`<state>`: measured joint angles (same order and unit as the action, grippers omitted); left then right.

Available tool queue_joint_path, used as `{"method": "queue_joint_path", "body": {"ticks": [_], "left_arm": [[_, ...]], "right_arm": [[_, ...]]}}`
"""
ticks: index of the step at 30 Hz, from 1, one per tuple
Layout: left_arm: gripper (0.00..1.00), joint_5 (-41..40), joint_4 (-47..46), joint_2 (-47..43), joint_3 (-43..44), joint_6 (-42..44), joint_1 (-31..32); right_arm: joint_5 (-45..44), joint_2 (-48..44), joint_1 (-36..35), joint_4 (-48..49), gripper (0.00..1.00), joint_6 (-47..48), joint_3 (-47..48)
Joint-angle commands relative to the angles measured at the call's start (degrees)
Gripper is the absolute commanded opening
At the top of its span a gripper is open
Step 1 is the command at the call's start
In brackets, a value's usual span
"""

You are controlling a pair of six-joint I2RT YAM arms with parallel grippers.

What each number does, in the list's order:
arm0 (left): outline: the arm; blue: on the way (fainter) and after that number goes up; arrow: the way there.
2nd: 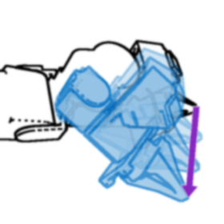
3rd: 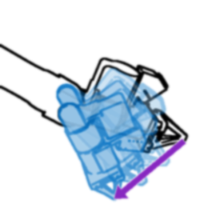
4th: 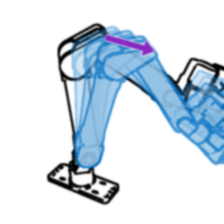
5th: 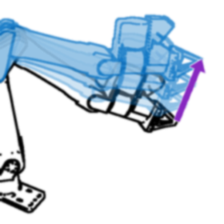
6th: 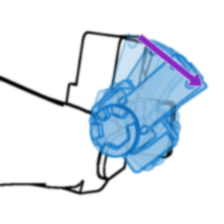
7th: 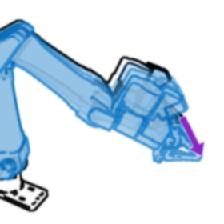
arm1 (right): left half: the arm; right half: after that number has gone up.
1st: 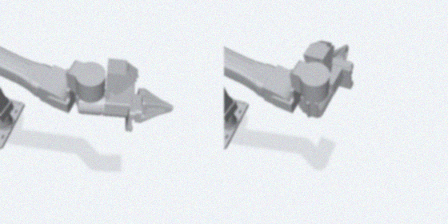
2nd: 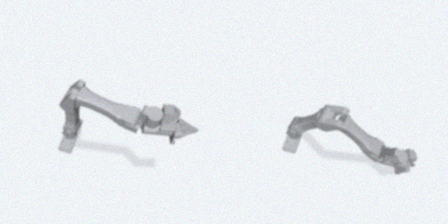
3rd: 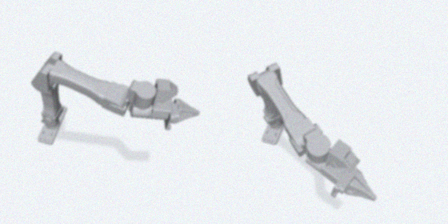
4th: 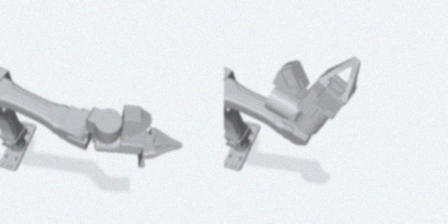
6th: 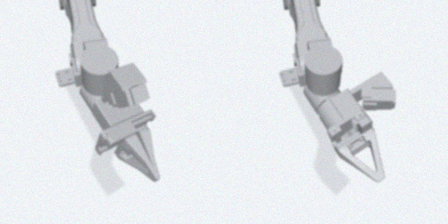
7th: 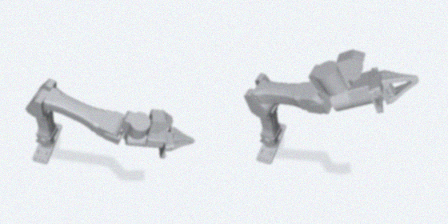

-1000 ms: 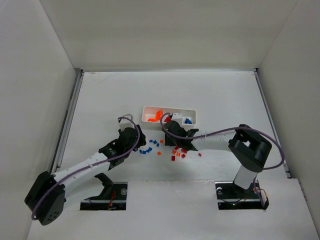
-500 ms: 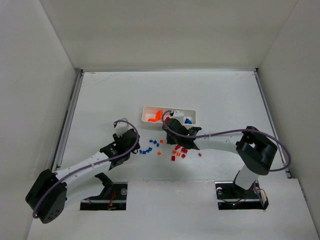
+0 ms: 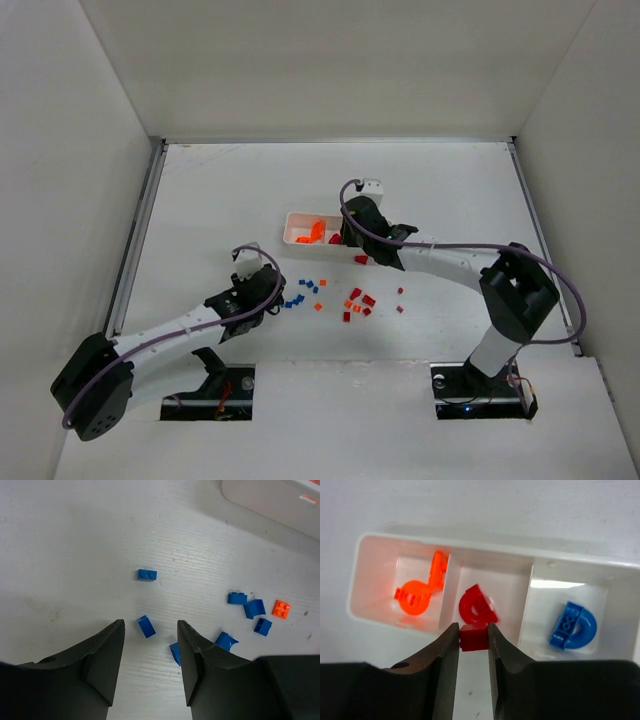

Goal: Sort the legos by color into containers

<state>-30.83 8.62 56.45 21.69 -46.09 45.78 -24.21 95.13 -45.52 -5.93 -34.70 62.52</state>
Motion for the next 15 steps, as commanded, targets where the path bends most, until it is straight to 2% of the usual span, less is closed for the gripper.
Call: {"method": "queue_joint_path", "body": {"ticks": [1, 3, 5, 8, 11, 15], "left_arm": [[0.43, -1.69, 0.17, 1.12, -1.21, -1.9, 0.41], [0.42, -1.95, -0.1, 1.73, -1.3, -1.99, 0.41], [0.4, -2.48, -0.53, 2.26, -1.39, -1.99, 0.41], [0.39, -2.66, -0.98, 2.97, -1.48, -1.9, 0.76], [0.35, -2.66, -1.94, 3.93, -1.48, -1.9, 1.11], [0.32, -2.66, -3.44, 5.08, -1.74, -1.2, 1.2]], "right_arm": [[-0.31, 2.33, 0.91, 4.87, 0.37, 1.65, 3.13], [-0.49, 2.43, 1.18, 6.1, 0.52, 1.21, 2.87], [-0.49, 1.73, 1.0, 7.68, 0.59, 1.21, 1.65], [-0.75, 0.5, 0.65, 8.92, 0.59, 1.13, -0.2], [-0.4, -1.0, -1.71, 9.71, 0.52, 0.42, -2.48], [-0.84, -1.7, -5.67, 10.24, 0.5, 0.51, -4.33]]}}
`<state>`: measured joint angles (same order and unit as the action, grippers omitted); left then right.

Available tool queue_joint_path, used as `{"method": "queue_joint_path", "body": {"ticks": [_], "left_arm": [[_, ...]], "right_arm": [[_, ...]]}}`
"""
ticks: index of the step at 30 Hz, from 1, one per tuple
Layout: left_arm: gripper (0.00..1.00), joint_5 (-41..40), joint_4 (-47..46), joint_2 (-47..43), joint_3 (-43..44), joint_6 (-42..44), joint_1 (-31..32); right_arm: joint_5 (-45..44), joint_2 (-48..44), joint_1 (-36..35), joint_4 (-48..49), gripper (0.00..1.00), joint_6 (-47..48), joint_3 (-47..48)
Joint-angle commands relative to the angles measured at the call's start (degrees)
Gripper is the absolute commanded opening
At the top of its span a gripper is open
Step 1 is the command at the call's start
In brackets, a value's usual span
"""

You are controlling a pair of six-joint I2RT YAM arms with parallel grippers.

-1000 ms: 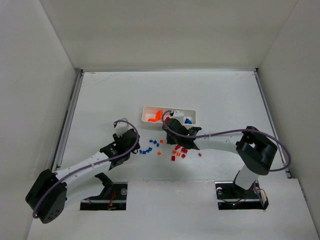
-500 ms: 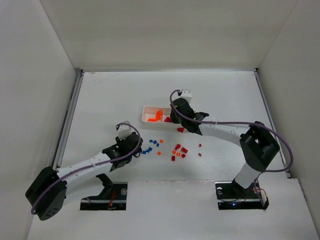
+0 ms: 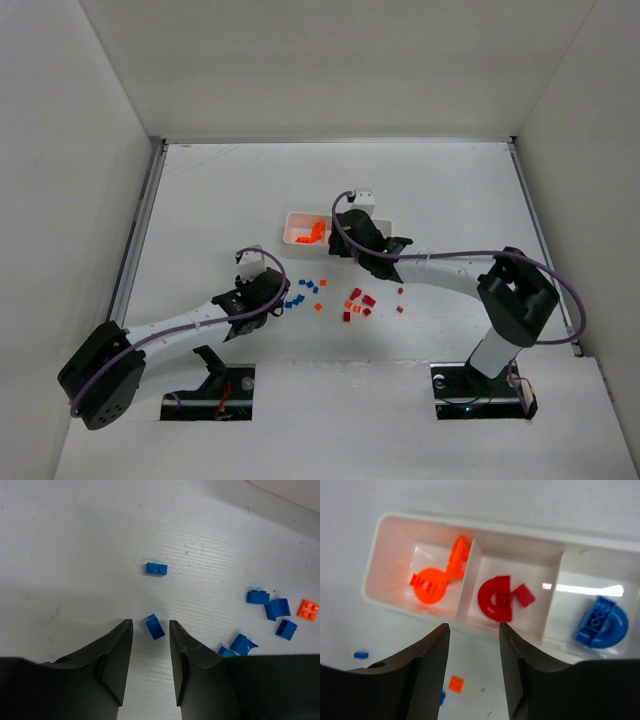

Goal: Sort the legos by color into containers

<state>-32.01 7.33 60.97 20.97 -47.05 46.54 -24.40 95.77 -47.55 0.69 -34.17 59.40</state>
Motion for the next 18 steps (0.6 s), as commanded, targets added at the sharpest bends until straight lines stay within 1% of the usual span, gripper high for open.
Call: {"method": "queue_joint_path", "body": {"ticks": [1, 6, 7, 11, 14, 18], "left_arm": [[0.32, -1.56, -2.23, 0.55, -1.02, -0.24, 0.61], [0.28, -2.0, -2.85, 0.47, -1.02, -0.06, 0.61], [0.26, -2.0, -3.46, 0.73, -0.93, 0.46, 0.61], [0.2, -1.92, -4.08, 1.69, -0.49, 1.25, 0.61], [0.16, -1.65, -4.08, 2.49, -0.14, 1.26, 0.61], [0.11, -1.65, -4.08, 1.87, -0.05, 1.34, 0.96]], "right_arm": [[-0.73, -2.51, -4.6, 3.88, 0.5, -0.1, -1.73], [-1.52, -3.92, -7.51, 4.58, 0.5, -1.33, -4.28], [-2.31, -5.66, -8.47, 5.37, 0.5, -2.64, -6.64], [-2.32, -8.49, -9.79, 6.25, 0.49, -4.15, -10.17], [-2.93, -9.89, -10.15, 6.34, 0.49, -4.85, -12.02], [-4.34, -14.46, -10.15, 6.61, 0.49, -5.99, -16.14]]}}
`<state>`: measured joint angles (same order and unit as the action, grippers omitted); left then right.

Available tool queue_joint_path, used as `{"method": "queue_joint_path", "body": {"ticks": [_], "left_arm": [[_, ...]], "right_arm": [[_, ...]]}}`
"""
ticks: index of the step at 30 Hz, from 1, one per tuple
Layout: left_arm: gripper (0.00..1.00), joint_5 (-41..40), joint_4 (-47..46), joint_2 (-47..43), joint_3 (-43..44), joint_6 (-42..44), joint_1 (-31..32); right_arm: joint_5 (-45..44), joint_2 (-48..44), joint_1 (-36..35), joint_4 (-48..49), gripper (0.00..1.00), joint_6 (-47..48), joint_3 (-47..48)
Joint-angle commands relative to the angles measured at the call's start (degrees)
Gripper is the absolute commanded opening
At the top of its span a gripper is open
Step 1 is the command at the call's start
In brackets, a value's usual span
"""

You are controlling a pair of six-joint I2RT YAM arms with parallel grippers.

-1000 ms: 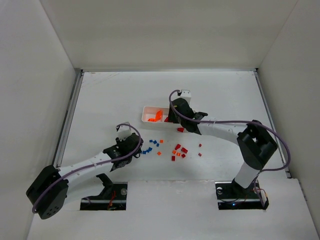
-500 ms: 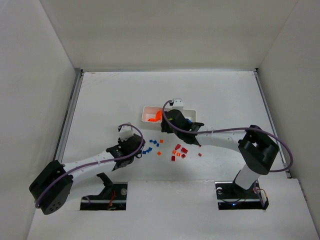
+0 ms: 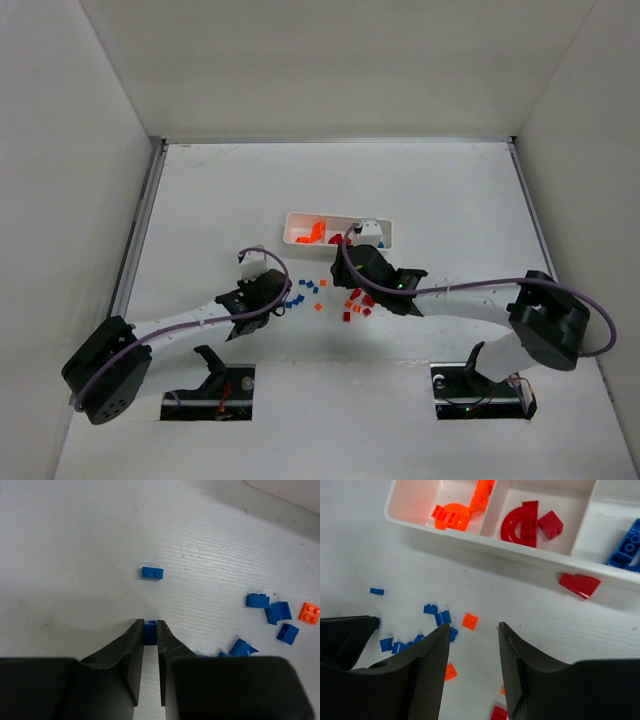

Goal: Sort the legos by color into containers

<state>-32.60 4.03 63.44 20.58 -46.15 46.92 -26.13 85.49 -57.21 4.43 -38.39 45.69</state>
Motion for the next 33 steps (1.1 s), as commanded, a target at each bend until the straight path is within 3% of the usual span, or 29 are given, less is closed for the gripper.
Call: {"method": "queue_joint_path", "body": {"ticks": [1, 8, 13, 22, 27, 33], "left_arm": [[0.1, -1.15, -0.78, -1.29, 0.43, 0.71, 0.67], [0.09, -1.41, -0.95, -5.26, 6.04, 3.87, 2.25], [0.09, -0.36, -6.22, -1.13, 13.69, 7.47, 4.89], [0.11, 7.45, -20.72, 18.89, 30.99, 11.7, 6.83], [0.12, 13.51, -23.1, 30.67, 40.4, 9.42, 4.9], [0.13, 16.69, -22.14, 40.17, 48.67, 8.44, 4.54]], "right_arm": [[-2.7, -5.85, -0.49, 2.96, 0.49, -1.86, -3.58], [-2.96, -18.24, 4.25, 2.87, 0.48, -3.09, -12.28], [-2.96, -25.37, 9.26, 1.55, 0.46, -5.02, -18.0], [-3.31, -34.07, 15.94, -5.3, 0.39, -9.24, -22.84], [-2.61, -38.2, 17.26, -5.92, 0.39, -9.16, -24.68], [-2.26, -36.98, 17.0, -6.27, 0.39, -8.45, -24.16]]}}
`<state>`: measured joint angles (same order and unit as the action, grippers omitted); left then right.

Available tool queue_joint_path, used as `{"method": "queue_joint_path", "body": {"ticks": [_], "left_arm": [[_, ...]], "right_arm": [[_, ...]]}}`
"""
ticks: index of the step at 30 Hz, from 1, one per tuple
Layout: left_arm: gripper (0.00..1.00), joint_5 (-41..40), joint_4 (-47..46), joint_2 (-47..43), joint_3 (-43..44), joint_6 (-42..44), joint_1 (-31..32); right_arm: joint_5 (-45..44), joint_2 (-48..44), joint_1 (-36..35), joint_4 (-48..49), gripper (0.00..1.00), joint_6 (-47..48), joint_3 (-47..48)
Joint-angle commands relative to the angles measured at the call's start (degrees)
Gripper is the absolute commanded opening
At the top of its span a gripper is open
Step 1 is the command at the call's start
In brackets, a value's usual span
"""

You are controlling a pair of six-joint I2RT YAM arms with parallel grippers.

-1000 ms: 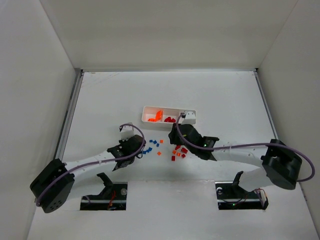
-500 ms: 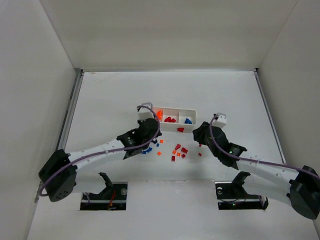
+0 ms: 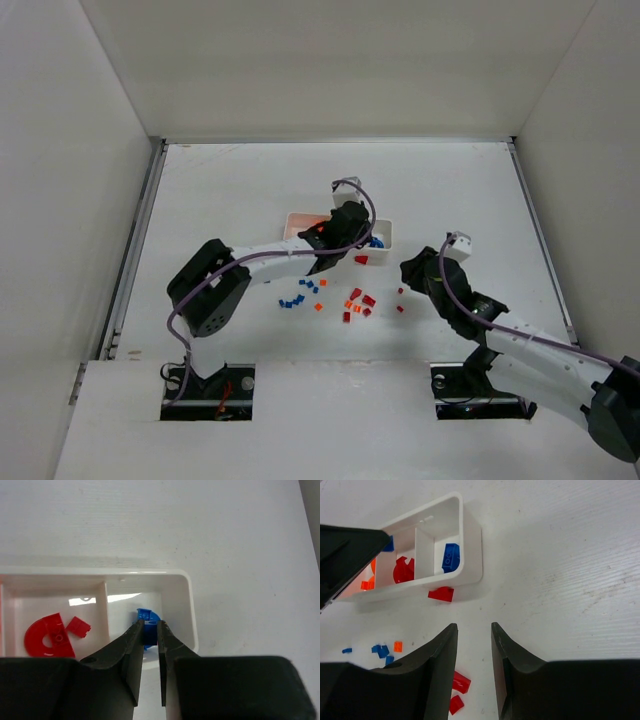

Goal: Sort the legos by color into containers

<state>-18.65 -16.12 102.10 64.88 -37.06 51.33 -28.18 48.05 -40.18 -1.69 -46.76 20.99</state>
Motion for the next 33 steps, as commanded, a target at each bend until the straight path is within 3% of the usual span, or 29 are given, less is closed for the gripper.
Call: {"method": "queue_joint_path", "body": {"ticks": [1, 7, 19, 33], "left_arm": [[0.16, 2.75, -1.72, 2.74, 5.33, -0.65, 0.3], [0.43, 2.4, -2.16, 3.2, 5.26, -0.56, 0.3], [0.42, -2.17, -5.24, -13.84, -12.22, -0.56, -1.36], [0.41, -7.88, -6.55, -37.84, -36.13, -1.78, -1.99]], "right_arm": [[-0.38, 0.81, -0.2, -0.15, 0.39, -0.17, 0.63], [-0.38, 2.92, -2.13, 0.73, 0.43, -0.79, 0.98], [-1.96, 26.55, -9.6, 10.56, 0.66, 0.36, 12.22], [-13.9, 45.01, -10.92, 6.19, 0.64, -12.46, 24.44]]}}
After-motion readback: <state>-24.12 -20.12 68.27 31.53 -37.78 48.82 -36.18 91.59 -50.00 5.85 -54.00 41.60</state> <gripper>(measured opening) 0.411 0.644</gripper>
